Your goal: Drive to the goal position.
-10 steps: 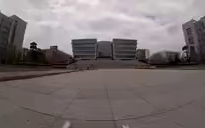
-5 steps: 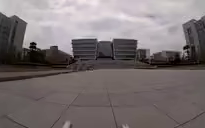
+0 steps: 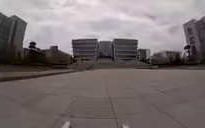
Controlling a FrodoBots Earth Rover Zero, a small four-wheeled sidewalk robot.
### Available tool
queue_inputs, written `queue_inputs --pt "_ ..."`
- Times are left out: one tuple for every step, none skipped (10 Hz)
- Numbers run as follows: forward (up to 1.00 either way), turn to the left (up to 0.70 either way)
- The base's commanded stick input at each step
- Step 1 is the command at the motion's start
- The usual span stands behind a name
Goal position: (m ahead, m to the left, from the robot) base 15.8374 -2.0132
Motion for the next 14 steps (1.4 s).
queue_inputs --pt "0.70 0.00" --pt "0.70 0.00" --pt "0.70 0.00" --pt "0.70 0.00" --pt "0.70 0.00" --pt "0.70 0.00" --pt "0.70 0.00" --pt "0.70 0.00" --pt "0.70 0.00" --pt "0.70 0.00" --pt "0.70 0.00" --pt "0.70 0.00" --pt "0.70 0.00" --pt "0.70 0.00"
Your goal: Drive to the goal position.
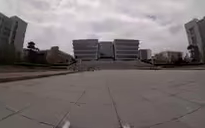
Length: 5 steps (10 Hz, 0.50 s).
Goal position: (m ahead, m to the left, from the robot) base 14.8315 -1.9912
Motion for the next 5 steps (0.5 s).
queue_inputs --pt "0.70 0.00" --pt "0.70 0.00" --pt "0.70 0.00" --pt "0.70 0.00" --pt "0.70 0.00"
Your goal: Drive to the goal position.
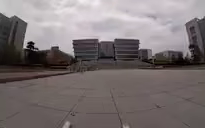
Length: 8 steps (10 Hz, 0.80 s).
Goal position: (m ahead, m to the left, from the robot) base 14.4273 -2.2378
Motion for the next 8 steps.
queue_inputs --pt "0.70 0.00" --pt "0.70 0.00" --pt "0.70 0.00" --pt "0.70 0.00" --pt "0.70 0.00" --pt "0.70 0.00" --pt "0.70 -0.30" --pt "0.70 -0.26"
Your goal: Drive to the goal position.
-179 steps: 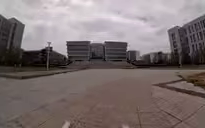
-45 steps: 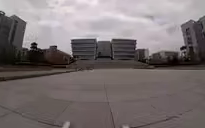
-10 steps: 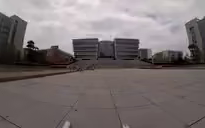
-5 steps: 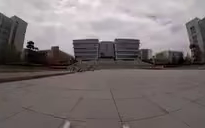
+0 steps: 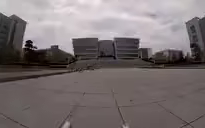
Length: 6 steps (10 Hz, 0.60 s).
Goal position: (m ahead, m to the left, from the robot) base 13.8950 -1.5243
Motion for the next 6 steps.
queue_inputs --pt "0.70 -0.12" --pt "0.70 0.00" --pt "0.70 0.00" --pt "0.70 0.00" --pt "0.70 0.00" --pt "0.70 0.00"
